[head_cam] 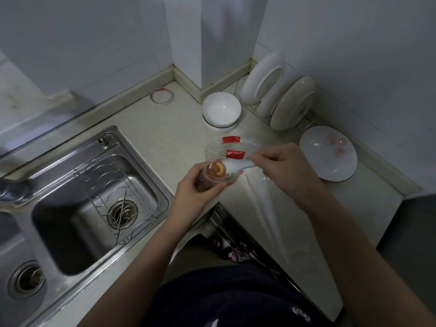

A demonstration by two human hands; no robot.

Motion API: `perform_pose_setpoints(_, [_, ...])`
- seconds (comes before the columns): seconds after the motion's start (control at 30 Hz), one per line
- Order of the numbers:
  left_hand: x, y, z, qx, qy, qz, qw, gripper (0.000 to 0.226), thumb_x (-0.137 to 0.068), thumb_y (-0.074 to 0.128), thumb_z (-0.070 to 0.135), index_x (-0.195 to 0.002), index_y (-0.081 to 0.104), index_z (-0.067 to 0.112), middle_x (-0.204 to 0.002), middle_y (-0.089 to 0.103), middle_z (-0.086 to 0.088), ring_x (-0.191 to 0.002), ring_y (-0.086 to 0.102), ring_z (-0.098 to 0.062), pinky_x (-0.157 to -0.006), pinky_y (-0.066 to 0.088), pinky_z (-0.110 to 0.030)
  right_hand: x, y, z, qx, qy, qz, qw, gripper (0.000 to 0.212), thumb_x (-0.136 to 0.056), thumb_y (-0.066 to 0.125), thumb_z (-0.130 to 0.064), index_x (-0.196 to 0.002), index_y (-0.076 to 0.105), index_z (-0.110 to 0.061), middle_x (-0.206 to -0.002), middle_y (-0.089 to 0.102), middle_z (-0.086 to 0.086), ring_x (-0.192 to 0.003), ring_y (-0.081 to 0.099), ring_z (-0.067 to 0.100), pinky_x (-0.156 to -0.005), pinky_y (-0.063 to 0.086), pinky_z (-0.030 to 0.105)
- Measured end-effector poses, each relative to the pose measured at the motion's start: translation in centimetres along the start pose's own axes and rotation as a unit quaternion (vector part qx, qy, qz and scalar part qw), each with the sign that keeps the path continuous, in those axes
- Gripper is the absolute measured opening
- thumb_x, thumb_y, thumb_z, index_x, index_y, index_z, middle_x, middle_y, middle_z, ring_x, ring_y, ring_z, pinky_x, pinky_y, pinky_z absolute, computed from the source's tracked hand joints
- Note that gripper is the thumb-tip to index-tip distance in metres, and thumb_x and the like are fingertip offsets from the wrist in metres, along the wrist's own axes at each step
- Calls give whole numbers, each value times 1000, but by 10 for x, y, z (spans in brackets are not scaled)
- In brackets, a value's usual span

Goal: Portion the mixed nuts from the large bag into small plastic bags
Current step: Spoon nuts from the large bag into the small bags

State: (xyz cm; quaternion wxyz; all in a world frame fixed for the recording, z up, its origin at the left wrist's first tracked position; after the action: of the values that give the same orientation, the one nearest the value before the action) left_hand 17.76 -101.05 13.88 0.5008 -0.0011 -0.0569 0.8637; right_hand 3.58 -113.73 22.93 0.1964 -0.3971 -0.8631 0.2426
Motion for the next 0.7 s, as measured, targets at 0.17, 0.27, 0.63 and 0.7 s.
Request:
perform_pose_setpoints(0.17, [1, 2, 0, -2, 3, 4, 1000, 38, -80, 77, 11, -115, 63, 13, -103, 69, 17, -95, 66, -2, -79, 51, -12, 23, 12, -32, 219, -185, 31, 958, 20, -93, 58, -21, -100, 74, -12, -80, 73, 9, -73, 66, 26, -65, 53, 38])
perform_pose_setpoints(0.27, [1, 1, 0, -5, 9, 11, 1000, 38, -81, 76, 14, -116, 63, 16, -106, 69, 15, -97, 66, -3, -81, 52, -14, 31, 16, -36, 278, -232, 67, 930, 21, -93, 58, -20, -103, 74, -12, -80, 72, 8, -71, 65, 26, -60, 54, 40])
perform_pose_setpoints(0.63, [-19, -38, -67, -106, -76, 72, 989, 26, -88, 70, 25, -113, 65, 19, -98, 66, 14, -90, 64, 0, -79, 54, -21, 41, 8, 46, -181, 36, 187, 965, 21, -92, 57, -14, -84, 76, -18, -46, 44, -17, -45, 39, 0, -47, 30, 12])
perform_pose_setpoints(0.7, [-36, -50, -83, -140, -94, 88, 982, 25, -90, 69, 25, -113, 66, 17, -97, 66, 9, -96, 66, -11, -84, 54, -27, 45, 10, 57, -206, 49, 190, 959, 21, -91, 55, -18, -83, 75, -16, -47, 36, -12, -46, 31, 5, -46, 27, 18])
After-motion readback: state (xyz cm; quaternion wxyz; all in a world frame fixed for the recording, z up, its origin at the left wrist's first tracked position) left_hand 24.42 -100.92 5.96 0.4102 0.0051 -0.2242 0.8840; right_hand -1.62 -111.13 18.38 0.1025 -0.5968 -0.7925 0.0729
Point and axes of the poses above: each hand's wrist, its own x-axis away from the middle knuckle, its own y-axis out of the palm, z = x × y, the point moved 5 cm from there along -x, towards the middle knuckle
